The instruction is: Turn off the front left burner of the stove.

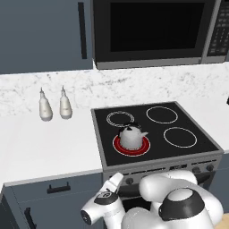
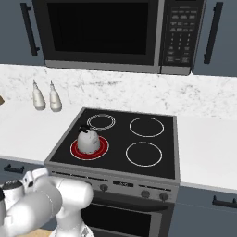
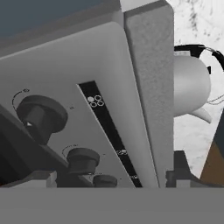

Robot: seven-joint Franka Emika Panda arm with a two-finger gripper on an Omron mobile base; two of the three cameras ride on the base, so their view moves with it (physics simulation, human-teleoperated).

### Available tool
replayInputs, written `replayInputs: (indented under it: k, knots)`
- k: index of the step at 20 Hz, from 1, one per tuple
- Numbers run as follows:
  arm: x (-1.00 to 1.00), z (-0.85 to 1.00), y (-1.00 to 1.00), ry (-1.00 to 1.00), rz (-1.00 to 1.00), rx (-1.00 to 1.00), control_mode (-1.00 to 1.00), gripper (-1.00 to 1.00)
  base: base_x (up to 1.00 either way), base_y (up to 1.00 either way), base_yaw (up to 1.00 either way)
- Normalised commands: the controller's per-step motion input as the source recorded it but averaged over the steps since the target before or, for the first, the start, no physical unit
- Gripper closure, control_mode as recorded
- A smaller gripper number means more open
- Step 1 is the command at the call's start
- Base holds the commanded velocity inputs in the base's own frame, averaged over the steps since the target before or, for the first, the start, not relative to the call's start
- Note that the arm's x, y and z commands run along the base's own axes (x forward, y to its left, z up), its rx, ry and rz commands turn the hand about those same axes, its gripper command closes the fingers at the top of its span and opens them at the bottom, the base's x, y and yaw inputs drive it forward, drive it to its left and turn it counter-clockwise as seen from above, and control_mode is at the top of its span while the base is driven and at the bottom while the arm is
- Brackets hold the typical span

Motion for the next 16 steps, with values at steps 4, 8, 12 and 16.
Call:
replayInputs:
  k: [4,8,12,16]
  knots:
    - [0.01,-0.33,0.08,0.00,0.11,0.00,-1.00,-1.00,0.00,0.00,0.00]
    - [0.10,-0.12,0.11,0.00,0.05,0.00,-1.00,-1.00,0.00,0.00,0.00]
    - [0.21,-0.03,0.15,0.00,0.00,0.00,-1.00,-1.00,0.00,0.00,0.00]
    - [0.20,-0.20,0.08,0.00,0.00,0.00,-1.00,-1.00,0.00,0.00,0.00]
